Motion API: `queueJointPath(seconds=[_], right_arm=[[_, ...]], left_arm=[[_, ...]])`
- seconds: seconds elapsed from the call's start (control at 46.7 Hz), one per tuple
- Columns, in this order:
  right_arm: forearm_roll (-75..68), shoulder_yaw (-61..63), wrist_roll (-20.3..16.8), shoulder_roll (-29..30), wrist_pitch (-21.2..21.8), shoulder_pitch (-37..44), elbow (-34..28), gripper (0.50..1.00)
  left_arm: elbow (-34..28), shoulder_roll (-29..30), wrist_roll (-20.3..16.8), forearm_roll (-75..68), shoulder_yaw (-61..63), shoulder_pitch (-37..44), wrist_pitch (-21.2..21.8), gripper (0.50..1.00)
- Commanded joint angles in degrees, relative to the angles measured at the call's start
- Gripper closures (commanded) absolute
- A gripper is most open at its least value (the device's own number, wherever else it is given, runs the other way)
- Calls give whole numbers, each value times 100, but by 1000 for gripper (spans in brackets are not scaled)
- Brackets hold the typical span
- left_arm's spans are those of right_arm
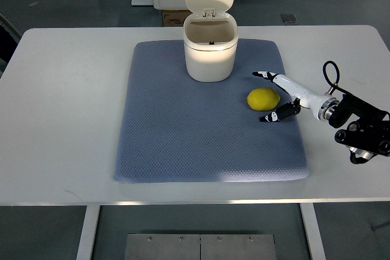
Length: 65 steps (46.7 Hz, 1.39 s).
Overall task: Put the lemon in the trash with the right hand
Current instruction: 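Close the right hand fingers around the yellow lemon and lift it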
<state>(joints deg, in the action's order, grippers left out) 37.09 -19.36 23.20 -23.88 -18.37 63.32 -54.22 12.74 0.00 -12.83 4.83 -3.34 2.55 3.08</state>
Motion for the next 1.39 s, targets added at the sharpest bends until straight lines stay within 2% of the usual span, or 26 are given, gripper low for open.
queueJointPath(seconds=[0.0,0.407,0.556,0.749,0.877,0.984,1.006,1.37], right_arm=[[0,2,0,-2,0,23,-1,613],[-97,2,0,6,35,67,-36,620],[-97,2,0,-2,53,76,-45,699],[-97,-7,9,6,53,58,-10,749],[-97,-16,18,-2,53,67,-10,839],[-97,-24,9,-2,61,67,-19,983],[-97,-24,9,-2,62,67,-19,1000],[-114,-104,53,-64,62,84,-10,1000]], left_arm=[[0,0,0,0,0,-1,0,500],[0,0,0,0,0,-1,0,500],[0,0,0,0,0,-1,0,500],[0,0,0,0,0,-1,0,500],[0,0,0,0,0,-9,0,500],[0,0,0,0,0,-1,0,500],[0,0,0,0,0,-1,0,500],[0,0,0,0,0,-1,0,500]])
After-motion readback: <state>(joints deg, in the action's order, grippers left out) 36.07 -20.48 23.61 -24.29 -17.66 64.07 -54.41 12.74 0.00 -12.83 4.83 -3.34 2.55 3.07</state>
